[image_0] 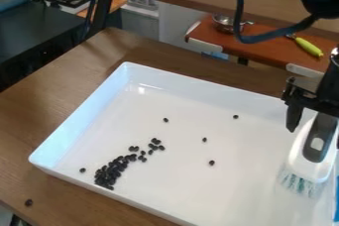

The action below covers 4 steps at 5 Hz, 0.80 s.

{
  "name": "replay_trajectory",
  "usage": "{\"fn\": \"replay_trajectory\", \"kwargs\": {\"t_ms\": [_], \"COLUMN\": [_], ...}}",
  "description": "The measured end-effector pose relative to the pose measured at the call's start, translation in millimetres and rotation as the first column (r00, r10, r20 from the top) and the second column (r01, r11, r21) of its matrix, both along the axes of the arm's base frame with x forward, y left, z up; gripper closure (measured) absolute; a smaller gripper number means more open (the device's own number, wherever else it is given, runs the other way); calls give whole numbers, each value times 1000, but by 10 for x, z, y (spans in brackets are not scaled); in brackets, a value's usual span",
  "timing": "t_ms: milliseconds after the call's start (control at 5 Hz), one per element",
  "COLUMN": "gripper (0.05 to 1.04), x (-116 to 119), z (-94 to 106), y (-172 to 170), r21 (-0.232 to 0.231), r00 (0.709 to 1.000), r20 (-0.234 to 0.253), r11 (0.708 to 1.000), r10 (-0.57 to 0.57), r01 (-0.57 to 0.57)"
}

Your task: Sweep into pile

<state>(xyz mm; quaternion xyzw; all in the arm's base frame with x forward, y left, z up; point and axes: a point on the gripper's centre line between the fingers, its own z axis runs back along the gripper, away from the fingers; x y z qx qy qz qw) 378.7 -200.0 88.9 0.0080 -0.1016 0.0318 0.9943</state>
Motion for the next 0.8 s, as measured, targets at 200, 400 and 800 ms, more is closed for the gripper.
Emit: {"fn": "replay_trajectory", "kwargs": {"t_ms": [200,400,800], "gripper": [83,118,577], "x": [76,115,56], "z": [3,-40,-164], "y": [10,54,87], "r21": [-9,-2,2], "r00": [1000,998,994], "r20": [-25,-45,-60], "r11": [1000,999,996], "r10": [17,50,87], "r01": [-18,-50,-87]}}
